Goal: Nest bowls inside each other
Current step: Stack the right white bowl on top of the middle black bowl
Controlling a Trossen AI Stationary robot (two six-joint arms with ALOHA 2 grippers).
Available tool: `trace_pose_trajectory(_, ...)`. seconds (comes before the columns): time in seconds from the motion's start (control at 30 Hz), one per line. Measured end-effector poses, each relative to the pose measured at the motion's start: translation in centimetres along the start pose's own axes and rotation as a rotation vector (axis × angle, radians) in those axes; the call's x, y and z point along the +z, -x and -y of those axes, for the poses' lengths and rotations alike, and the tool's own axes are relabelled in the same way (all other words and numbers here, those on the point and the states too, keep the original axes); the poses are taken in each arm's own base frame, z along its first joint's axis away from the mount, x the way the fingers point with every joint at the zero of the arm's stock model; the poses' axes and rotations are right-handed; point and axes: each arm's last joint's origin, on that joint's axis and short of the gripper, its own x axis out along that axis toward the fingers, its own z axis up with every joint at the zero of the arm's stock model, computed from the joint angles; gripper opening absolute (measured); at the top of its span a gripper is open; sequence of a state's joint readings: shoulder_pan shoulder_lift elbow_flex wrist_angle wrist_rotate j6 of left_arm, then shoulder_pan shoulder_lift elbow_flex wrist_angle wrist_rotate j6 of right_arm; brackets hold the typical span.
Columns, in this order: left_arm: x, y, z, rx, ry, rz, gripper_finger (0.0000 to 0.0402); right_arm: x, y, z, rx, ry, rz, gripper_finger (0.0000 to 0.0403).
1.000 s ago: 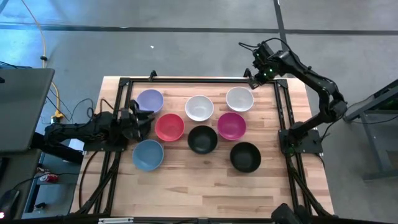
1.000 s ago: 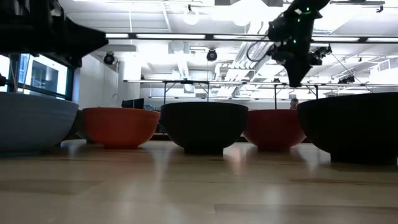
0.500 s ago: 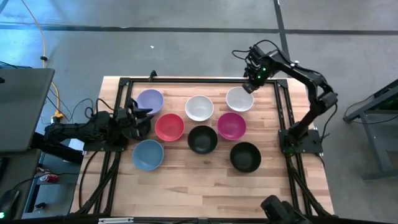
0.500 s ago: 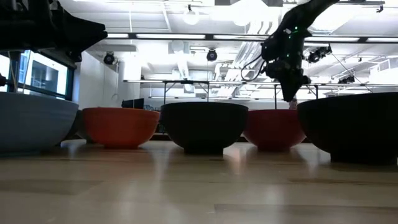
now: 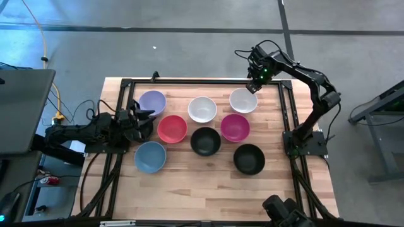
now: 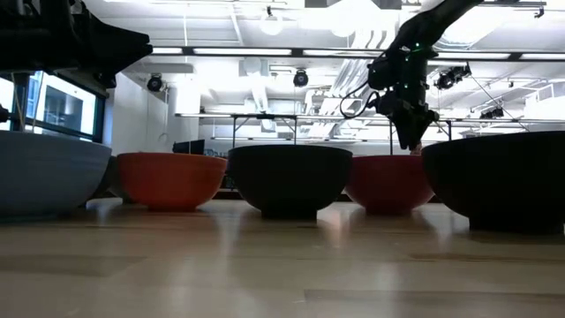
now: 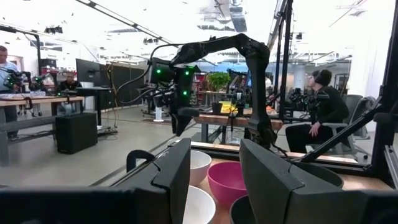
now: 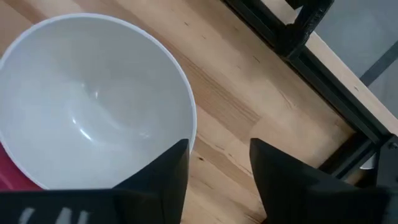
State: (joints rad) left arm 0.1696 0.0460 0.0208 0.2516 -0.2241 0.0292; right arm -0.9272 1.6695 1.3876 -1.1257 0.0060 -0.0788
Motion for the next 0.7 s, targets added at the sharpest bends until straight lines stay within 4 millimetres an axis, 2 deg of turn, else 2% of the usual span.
trace_pose_trajectory(0.23,0.0,0.0,0.0,0.0,0.005,0.0,0.0127,0.1,-0.2,-0.1,0.018,0.02,0.02,0.0165)
trace_pose_trajectory(0.7,0.0,0.0,0.0,-0.003,0.045,0.0,0.0127,-1.6,-3.0,-0.3,0.052,0.055,-0.081,0.0165)
